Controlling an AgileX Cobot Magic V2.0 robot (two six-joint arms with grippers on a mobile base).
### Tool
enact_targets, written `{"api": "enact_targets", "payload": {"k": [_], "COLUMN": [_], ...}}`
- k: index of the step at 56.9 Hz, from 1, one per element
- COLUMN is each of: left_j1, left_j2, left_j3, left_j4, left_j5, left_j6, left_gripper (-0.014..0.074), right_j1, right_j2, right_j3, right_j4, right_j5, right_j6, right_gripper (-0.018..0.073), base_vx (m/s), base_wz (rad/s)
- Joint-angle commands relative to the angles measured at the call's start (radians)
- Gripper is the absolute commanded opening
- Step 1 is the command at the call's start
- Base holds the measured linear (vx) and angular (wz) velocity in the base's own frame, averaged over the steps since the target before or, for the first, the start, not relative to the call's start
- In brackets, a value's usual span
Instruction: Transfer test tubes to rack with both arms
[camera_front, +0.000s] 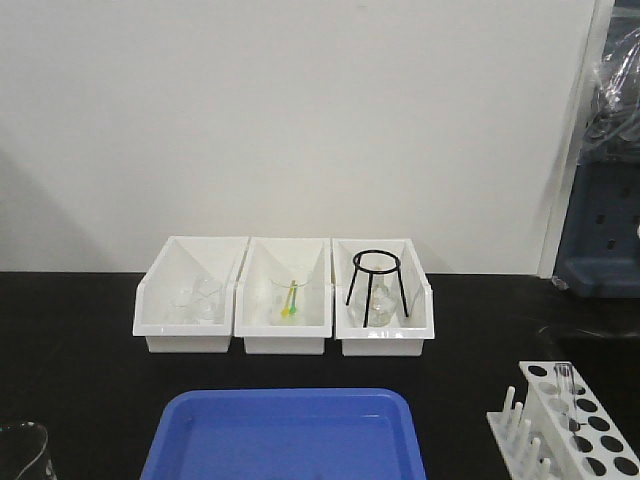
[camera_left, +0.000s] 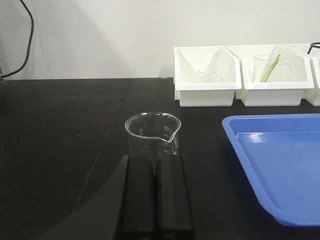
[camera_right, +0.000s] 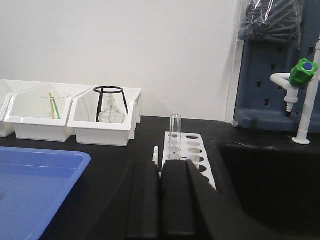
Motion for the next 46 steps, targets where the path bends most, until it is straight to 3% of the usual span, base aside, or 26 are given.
{"api": "enact_targets", "payload": {"k": [1,46], "left_j1": [0.0,0.0], "left_j2": [-0.012,-0.012], "left_j3": [-0.029,-0.029], "left_j4": [-0.007,-0.007], "left_j5": [-0.078,-0.078], "left_j6": [-0.009,-0.009], "left_gripper": [-0.0006,-0.0006], "right_j1": [-0.006,-0.006], "right_j2": [-0.007,-0.007], "right_j3": [0.014,0.014], "right_j4": [-0.012,-0.012], "right_j5": [-0.07,-0.059], "right_j6": [0.0,0.0], "right_gripper": [-0.0008,-0.0008], "base_vx": [0.0,0.0], "base_wz": [0.0,0.0]}}
